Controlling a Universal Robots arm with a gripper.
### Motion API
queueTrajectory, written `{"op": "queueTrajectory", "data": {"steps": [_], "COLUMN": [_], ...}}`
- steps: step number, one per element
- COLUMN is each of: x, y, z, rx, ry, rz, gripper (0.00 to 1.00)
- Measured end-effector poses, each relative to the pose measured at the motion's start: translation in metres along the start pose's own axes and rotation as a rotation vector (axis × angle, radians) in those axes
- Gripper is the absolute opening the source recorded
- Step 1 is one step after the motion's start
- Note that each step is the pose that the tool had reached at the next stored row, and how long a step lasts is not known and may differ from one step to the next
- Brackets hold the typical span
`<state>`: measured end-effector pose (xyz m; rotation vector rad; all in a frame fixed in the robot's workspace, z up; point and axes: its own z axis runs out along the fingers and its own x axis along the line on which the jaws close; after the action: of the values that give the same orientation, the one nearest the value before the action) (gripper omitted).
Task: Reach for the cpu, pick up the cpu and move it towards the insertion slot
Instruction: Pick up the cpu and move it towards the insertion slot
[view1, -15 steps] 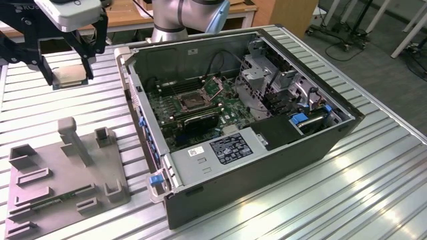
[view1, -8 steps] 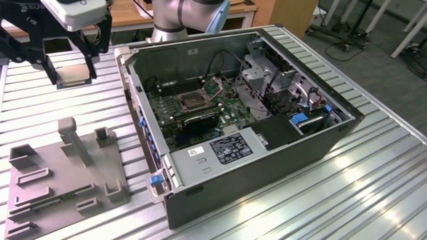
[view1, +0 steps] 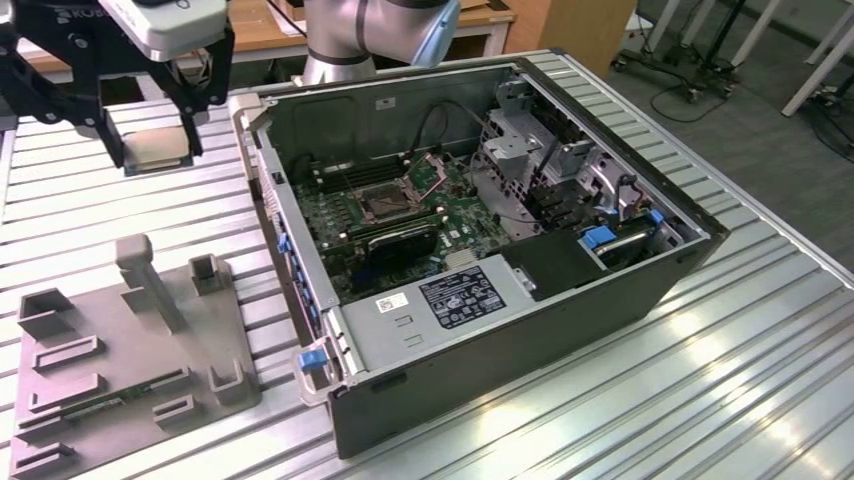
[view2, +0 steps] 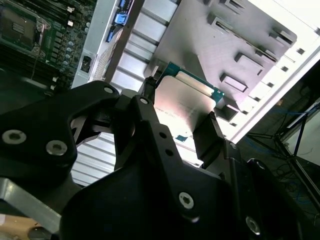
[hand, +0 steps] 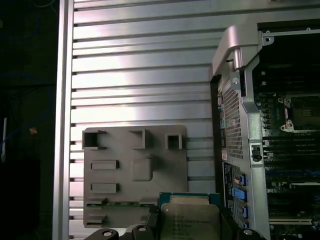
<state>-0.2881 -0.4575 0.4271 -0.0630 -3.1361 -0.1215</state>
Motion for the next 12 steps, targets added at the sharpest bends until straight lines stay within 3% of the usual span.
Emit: {"op": "queueTrajectory", "data": {"steps": [12], "x": [-0.0072], "y": [0.0003], "z": [0.0000], "rx": [0.0000], "ry": [0.0000], "rz": [0.000], "gripper": [0.54]}}
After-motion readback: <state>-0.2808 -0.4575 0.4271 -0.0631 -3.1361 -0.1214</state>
